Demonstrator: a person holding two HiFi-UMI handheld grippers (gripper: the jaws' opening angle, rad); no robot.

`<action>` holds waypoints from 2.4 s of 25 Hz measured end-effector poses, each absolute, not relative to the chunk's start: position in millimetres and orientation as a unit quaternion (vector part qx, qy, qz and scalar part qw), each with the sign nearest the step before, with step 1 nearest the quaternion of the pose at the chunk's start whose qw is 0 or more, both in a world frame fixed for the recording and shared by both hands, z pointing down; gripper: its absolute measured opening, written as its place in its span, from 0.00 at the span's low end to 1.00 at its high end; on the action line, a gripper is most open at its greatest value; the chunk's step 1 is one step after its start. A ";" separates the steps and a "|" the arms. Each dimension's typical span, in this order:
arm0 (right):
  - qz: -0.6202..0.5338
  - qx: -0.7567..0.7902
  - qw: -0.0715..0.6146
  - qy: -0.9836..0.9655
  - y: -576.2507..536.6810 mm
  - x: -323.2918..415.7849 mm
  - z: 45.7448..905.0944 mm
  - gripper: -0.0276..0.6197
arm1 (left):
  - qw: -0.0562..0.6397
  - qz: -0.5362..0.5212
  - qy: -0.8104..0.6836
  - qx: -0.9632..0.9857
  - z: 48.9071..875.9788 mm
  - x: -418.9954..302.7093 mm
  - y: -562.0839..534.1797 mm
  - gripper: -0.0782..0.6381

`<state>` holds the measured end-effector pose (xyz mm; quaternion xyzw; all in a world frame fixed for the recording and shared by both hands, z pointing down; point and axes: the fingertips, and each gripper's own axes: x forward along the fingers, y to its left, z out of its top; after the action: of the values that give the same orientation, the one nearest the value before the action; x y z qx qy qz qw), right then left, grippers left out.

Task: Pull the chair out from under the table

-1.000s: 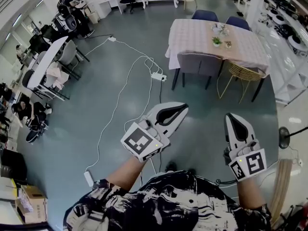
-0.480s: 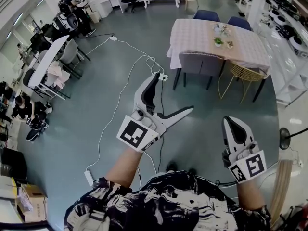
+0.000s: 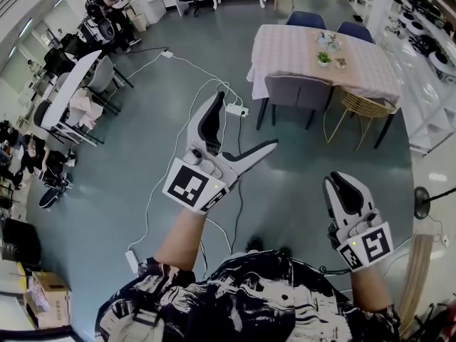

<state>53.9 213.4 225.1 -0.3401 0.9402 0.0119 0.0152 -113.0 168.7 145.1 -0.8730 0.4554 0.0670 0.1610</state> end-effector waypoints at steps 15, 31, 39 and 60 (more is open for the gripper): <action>-0.013 -0.352 0.012 0.936 201.0 83.2 244.7 0.06 | 0.151 0.051 0.445 -0.881 157.8 -82.4 144.0 0.83; -0.031 -0.327 -0.003 0.944 166.6 140.8 276.1 0.06 | 0.141 0.037 0.468 -0.871 182.9 -29.3 103.7 0.83; -0.014 -0.332 -0.009 0.943 125.6 118.8 276.1 0.06 | 0.129 0.040 0.464 -0.876 204.8 -51.9 60.7 0.83; -0.002 -0.376 -0.018 0.927 -68.9 25.0 254.4 0.06 | 0.108 0.037 0.401 -0.909 218.3 -124.9 -149.4 0.83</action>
<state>25.0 -68.9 254.4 -0.3755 0.9266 -0.0016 -0.0177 -124.9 -149.4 218.3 -0.9087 0.4015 0.0374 0.1082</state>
